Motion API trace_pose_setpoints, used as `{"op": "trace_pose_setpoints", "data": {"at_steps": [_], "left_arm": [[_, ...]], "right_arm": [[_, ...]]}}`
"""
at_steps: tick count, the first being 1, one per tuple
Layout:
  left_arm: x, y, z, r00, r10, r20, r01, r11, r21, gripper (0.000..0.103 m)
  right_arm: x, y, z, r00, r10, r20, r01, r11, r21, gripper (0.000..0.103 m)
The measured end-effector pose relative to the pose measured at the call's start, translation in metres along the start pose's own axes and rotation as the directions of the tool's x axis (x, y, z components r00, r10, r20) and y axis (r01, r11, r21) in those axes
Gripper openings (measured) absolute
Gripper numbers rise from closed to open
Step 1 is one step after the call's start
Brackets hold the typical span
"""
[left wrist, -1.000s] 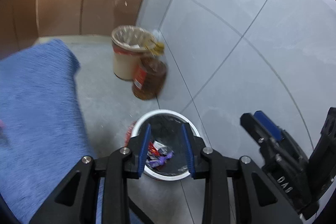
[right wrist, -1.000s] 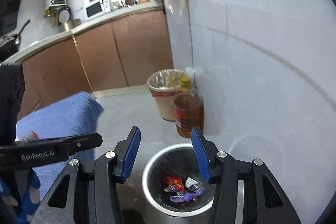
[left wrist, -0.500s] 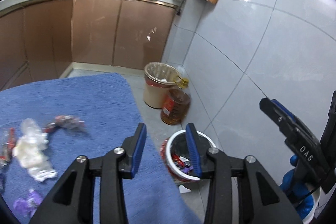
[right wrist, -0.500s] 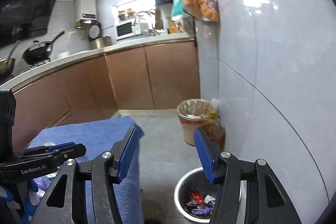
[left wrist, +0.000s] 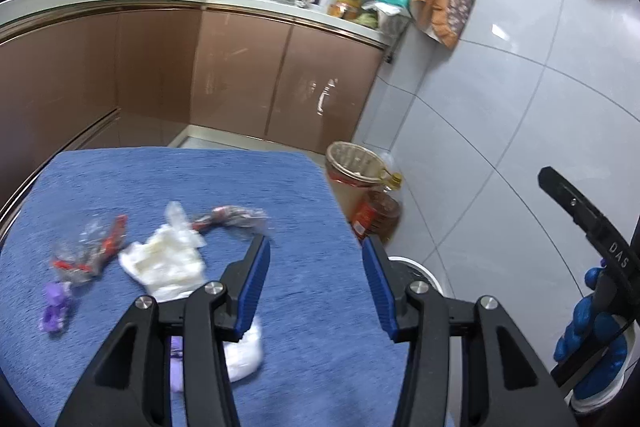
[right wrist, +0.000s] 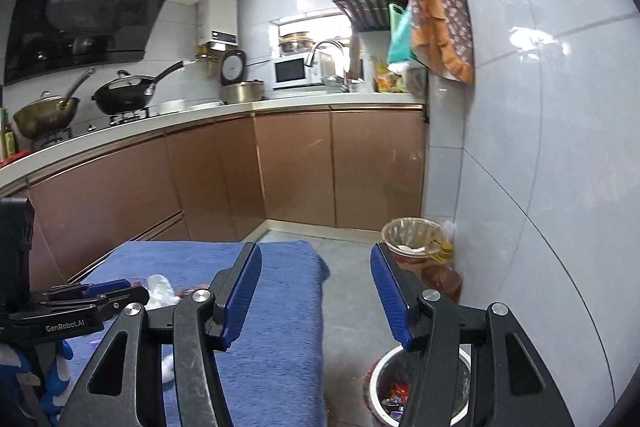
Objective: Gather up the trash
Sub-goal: 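Grasp the purple wrapper with the left tool while the right grasps white tissue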
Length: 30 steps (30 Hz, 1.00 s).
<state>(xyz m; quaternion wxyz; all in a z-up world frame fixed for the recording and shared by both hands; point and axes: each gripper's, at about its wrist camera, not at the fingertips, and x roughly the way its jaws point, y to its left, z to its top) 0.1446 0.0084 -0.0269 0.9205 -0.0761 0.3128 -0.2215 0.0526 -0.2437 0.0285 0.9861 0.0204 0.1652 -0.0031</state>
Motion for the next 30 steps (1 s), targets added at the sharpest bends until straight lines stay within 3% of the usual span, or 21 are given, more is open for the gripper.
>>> {"op": "trace_pose_setpoints", "data": {"at_steps": [9, 11, 15, 20, 30], "left_arm": [[-0.037, 0.063, -0.008, 0.996, 0.075, 0.048, -0.073, 0.996, -0.052, 0.049], [-0.045, 0.081, -0.014, 0.992, 0.113, 0.051, -0.111, 0.993, -0.049, 0.058], [-0.055, 0.118, -0.026, 0.978, 0.202, 0.046, -0.2, 0.978, -0.055, 0.059], [-0.054, 0.169, -0.045, 0.964, 0.266, 0.004, -0.264, 0.958, -0.109, 0.059], [-0.023, 0.231, -0.069, 0.95, 0.305, -0.073, -0.313, 0.935, -0.167, 0.059]], "right_arm": [[0.006, 0.038, 0.006, 0.996, 0.086, -0.021, -0.087, 0.995, -0.05, 0.054], [0.01, 0.044, 0.004, 0.992, 0.122, -0.043, -0.124, 0.991, -0.043, 0.054], [0.03, 0.058, 0.0, 0.971, 0.209, -0.111, -0.213, 0.977, -0.019, 0.054], [0.062, 0.086, -0.012, 0.933, 0.295, -0.206, -0.304, 0.953, -0.011, 0.054], [0.14, 0.154, -0.054, 0.822, 0.396, -0.41, -0.456, 0.888, -0.056, 0.054]]}}
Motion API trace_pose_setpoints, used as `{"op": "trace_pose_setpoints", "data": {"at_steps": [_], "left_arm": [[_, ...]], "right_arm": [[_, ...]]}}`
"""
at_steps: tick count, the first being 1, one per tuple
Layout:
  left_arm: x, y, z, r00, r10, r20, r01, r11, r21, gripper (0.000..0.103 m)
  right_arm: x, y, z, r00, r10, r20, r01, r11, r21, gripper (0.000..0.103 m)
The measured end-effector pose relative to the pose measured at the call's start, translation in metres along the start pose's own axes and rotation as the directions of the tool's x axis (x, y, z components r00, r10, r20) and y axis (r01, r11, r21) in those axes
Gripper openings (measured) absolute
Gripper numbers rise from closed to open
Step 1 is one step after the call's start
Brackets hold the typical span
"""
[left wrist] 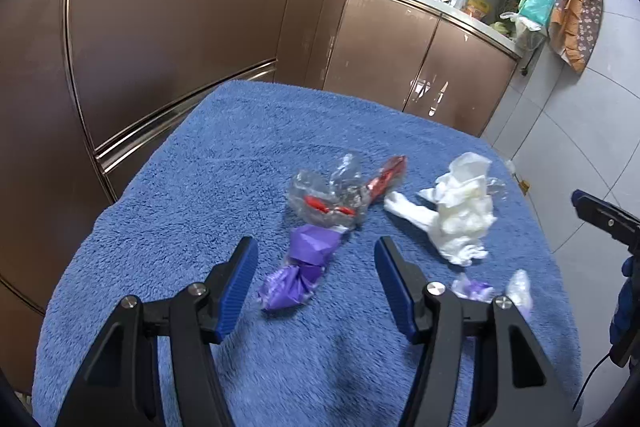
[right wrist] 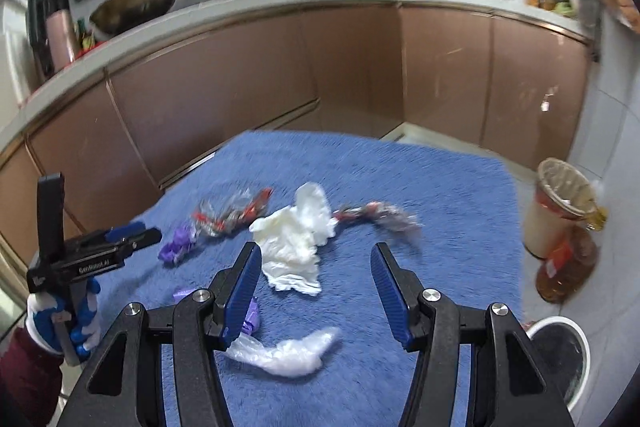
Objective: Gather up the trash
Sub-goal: 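Grasp the purple wrapper with the left tool while the right grasps white tissue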
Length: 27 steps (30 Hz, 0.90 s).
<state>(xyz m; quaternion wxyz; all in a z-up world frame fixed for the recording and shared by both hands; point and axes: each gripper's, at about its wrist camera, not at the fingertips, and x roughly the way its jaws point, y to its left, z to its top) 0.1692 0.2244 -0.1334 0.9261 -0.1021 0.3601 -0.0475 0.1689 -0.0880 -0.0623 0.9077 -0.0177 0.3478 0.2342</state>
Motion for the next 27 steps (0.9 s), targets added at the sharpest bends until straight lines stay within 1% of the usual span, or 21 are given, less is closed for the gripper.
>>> {"op": "trace_pose_setpoints", "data": {"at_steps": [3, 7, 10, 17, 20, 23, 25, 26, 27], "left_arm": [[0.012, 0.004, 0.0, 1.0, -0.011, -0.01, 0.011, 1.0, 0.007, 0.059], [0.025, 0.005, 0.0, 0.999, -0.027, -0.027, 0.027, 1.0, 0.011, 0.059], [0.033, 0.006, -0.002, 0.998, -0.036, -0.042, 0.037, 0.999, 0.015, 0.059], [0.044, 0.009, -0.006, 0.995, -0.07, -0.067, 0.071, 0.997, 0.006, 0.058], [0.048, 0.009, -0.007, 0.993, -0.083, -0.08, 0.084, 0.997, -0.001, 0.054], [0.05, 0.013, -0.006, 0.992, -0.089, -0.085, 0.088, 0.996, -0.01, 0.05], [0.05, 0.013, -0.007, 0.993, -0.086, -0.086, 0.085, 0.996, -0.01, 0.047], [0.051, 0.014, -0.007, 0.993, -0.083, -0.088, 0.083, 0.997, -0.008, 0.044], [0.051, 0.013, -0.008, 0.993, -0.082, -0.09, 0.081, 0.997, -0.005, 0.043]], "right_arm": [[0.024, 0.005, 0.001, 0.999, 0.03, -0.037, -0.03, 0.999, -0.013, 0.054], [0.061, 0.002, -0.004, 0.991, 0.077, -0.114, -0.076, 0.997, 0.013, 0.054], [0.08, 0.001, -0.008, 0.985, 0.082, -0.154, -0.082, 0.997, 0.011, 0.054], [0.107, -0.004, -0.008, 0.977, 0.087, -0.197, -0.086, 0.996, 0.014, 0.054], [0.113, -0.007, -0.006, 0.975, 0.096, -0.199, -0.094, 0.995, 0.018, 0.054], [0.115, -0.006, -0.005, 0.974, 0.113, -0.195, -0.111, 0.994, 0.021, 0.045], [0.115, -0.004, -0.005, 0.973, 0.121, -0.197, -0.121, 0.993, 0.013, 0.03], [0.114, -0.002, -0.006, 0.971, 0.126, -0.202, -0.128, 0.992, 0.006, 0.025], [0.113, -0.001, -0.006, 0.97, 0.127, -0.205, -0.131, 0.991, -0.003, 0.018]]}}
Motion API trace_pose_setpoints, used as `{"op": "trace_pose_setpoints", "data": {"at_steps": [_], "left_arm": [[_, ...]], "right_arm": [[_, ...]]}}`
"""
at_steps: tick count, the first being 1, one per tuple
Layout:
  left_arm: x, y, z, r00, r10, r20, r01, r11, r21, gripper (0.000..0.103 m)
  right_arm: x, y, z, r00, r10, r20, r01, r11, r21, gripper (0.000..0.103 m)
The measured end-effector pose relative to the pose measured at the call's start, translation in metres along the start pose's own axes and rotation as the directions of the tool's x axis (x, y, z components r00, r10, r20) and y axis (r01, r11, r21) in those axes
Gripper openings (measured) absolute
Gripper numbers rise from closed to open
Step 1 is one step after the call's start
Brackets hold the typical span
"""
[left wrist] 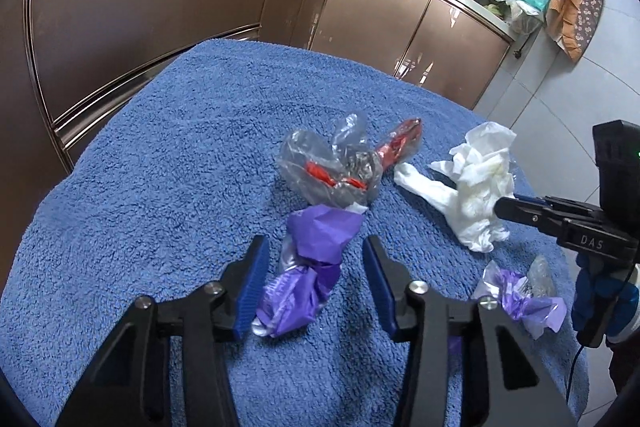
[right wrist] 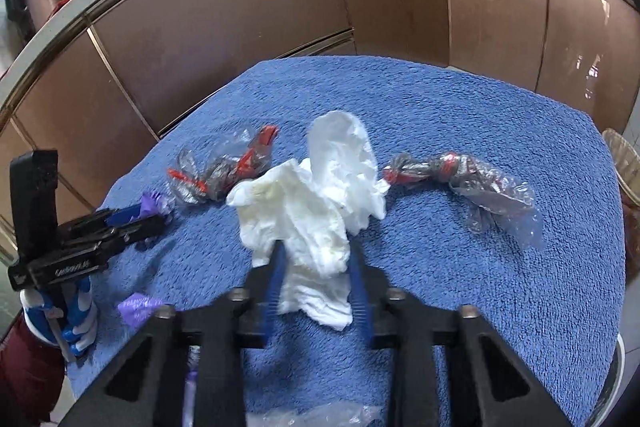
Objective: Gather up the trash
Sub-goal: 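Grasp the purple wrapper with the left tool while the right grasps white tissue, then carry the purple wrapper and white tissue over the steel bin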
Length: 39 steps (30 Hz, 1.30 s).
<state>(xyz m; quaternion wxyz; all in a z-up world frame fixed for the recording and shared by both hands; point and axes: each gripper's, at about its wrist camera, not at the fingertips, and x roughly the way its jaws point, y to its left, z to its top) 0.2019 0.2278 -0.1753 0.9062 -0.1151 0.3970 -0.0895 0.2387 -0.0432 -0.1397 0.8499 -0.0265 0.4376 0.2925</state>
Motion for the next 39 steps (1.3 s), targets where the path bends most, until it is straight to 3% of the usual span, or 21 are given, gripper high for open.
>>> {"op": "trace_pose_setpoints", "data": {"at_steps": [1, 5, 12, 25, 39], "left_arm": [[0.0, -0.001, -0.001, 1.0, 0.001, -0.001, -0.001, 1.0, 0.002, 0.04], [0.001, -0.002, -0.001, 1.0, 0.008, -0.003, -0.008, 1.0, 0.005, 0.03], [-0.009, -0.006, -0.006, 0.999, 0.038, 0.028, -0.039, 0.999, 0.008, 0.029], [-0.057, -0.01, -0.01, 0.996, 0.027, 0.09, -0.024, 0.999, -0.033, 0.028], [-0.129, -0.036, -0.011, 0.981, -0.012, 0.192, 0.012, 1.0, 0.001, 0.028]], "right_arm": [[-0.001, 0.003, -0.001, 1.0, 0.002, -0.003, -0.002, 1.0, -0.012, 0.012], [-0.006, 0.015, -0.007, 1.0, 0.017, -0.007, -0.017, 0.998, -0.056, 0.009], [-0.029, 0.032, -0.015, 1.0, 0.01, 0.028, -0.006, 0.993, -0.115, 0.007], [-0.095, 0.026, -0.023, 0.987, -0.022, 0.157, 0.035, 0.996, -0.084, 0.007], [-0.193, 0.026, -0.051, 0.942, -0.085, 0.324, 0.098, 0.995, -0.024, 0.007]]}}
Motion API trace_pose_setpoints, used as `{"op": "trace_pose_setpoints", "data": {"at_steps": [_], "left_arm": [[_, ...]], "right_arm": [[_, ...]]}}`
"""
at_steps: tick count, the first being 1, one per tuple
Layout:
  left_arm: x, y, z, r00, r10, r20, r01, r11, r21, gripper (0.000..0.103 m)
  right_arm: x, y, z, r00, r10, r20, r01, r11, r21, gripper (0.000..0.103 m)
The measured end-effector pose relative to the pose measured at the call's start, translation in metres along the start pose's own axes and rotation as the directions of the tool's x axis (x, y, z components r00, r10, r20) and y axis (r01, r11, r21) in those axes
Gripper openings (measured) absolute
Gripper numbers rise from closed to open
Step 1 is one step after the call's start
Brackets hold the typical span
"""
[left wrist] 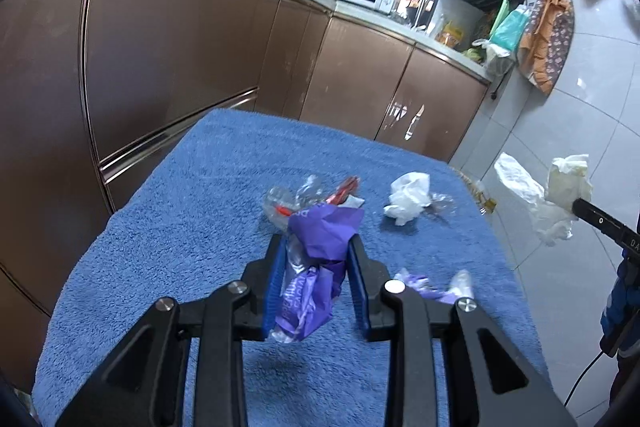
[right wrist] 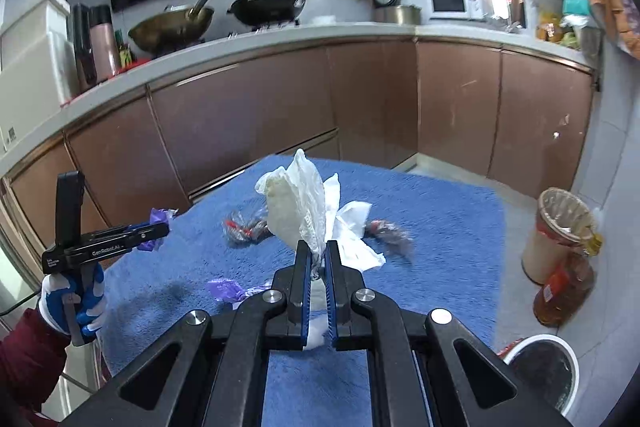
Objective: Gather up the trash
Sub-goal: 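Carry the purple wrapper and white tissue over the steel bin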
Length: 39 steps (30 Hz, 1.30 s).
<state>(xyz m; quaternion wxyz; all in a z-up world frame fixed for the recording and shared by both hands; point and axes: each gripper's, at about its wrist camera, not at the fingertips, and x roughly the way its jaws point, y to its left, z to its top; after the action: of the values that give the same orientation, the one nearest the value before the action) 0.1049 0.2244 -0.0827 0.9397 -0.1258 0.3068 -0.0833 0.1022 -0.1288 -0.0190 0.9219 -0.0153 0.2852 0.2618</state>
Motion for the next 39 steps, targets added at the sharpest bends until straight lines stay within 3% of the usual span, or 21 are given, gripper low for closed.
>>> {"op": "trace_pose_setpoints", "data": {"at_steps": [11, 22, 31, 39], "left_arm": [[-0.02, -0.058, 0.01, 0.995, -0.092, 0.028, 0.089, 0.992, 0.084, 0.028], [0.003, -0.135, 0.023, 0.976, -0.216, -0.025, 0.217, 0.964, 0.151, 0.028], [0.058, -0.227, 0.016, 0.937, -0.313, -0.152, 0.342, 0.909, 0.238, 0.028], [0.111, -0.303, 0.004, 0.899, -0.356, -0.255, 0.422, 0.859, 0.289, 0.028]], "right_arm": [[-0.072, -0.033, -0.014, 0.987, -0.125, 0.103, 0.115, 0.989, 0.097, 0.007], [-0.12, -0.084, -0.036, 0.95, -0.279, 0.138, 0.247, 0.946, 0.211, 0.007], [-0.127, -0.13, -0.061, 0.931, -0.349, 0.107, 0.303, 0.902, 0.307, 0.007], [-0.124, -0.173, -0.087, 0.908, -0.415, 0.051, 0.364, 0.845, 0.391, 0.007]]}}
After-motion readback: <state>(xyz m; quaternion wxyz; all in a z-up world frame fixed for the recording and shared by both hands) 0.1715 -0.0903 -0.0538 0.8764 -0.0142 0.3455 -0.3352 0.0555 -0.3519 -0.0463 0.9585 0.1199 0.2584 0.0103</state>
